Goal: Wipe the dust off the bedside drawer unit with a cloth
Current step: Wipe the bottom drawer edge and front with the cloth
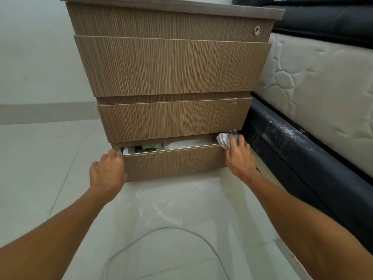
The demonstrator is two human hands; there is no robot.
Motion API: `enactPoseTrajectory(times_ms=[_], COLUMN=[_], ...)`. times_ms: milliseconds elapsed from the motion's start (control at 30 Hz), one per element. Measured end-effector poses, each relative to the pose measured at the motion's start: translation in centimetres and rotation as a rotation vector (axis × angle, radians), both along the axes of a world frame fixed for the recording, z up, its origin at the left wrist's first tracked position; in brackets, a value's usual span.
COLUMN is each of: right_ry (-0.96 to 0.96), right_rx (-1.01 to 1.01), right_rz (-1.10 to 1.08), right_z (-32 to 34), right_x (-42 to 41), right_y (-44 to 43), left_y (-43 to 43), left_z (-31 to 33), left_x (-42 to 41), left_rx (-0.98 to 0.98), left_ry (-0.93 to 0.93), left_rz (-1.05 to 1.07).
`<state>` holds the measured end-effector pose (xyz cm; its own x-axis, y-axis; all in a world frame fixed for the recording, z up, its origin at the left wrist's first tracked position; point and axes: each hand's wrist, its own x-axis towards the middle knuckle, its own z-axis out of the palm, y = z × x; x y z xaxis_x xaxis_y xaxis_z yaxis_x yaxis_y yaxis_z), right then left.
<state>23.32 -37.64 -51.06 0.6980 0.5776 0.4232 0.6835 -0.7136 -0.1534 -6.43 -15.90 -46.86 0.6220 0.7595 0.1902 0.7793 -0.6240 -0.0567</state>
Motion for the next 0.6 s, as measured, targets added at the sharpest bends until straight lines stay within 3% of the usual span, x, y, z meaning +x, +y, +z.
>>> enactPoseTrajectory(times_ms=[133, 367, 600], right_ry=[0.119, 0.542, 0.649], right_rx=[0.125, 0.58, 0.857], right_rz=[-0.13, -0.592, -0.518], right_z=[-0.1, 0.0, 0.2], right_x=[0.5, -0.3, -3.1], right_y=[-0.4, -0.2, 4.1], left_y=[0.0, 0.1, 0.8], left_z=[0.1, 0.3, 0.3], left_x=[0.0, -0.3, -0.7], left_rx=[-0.004, -0.026, -0.093], left_ry=[0.004, -0.025, -0.132], left_rz=[-0.006, -0.036, -0.083])
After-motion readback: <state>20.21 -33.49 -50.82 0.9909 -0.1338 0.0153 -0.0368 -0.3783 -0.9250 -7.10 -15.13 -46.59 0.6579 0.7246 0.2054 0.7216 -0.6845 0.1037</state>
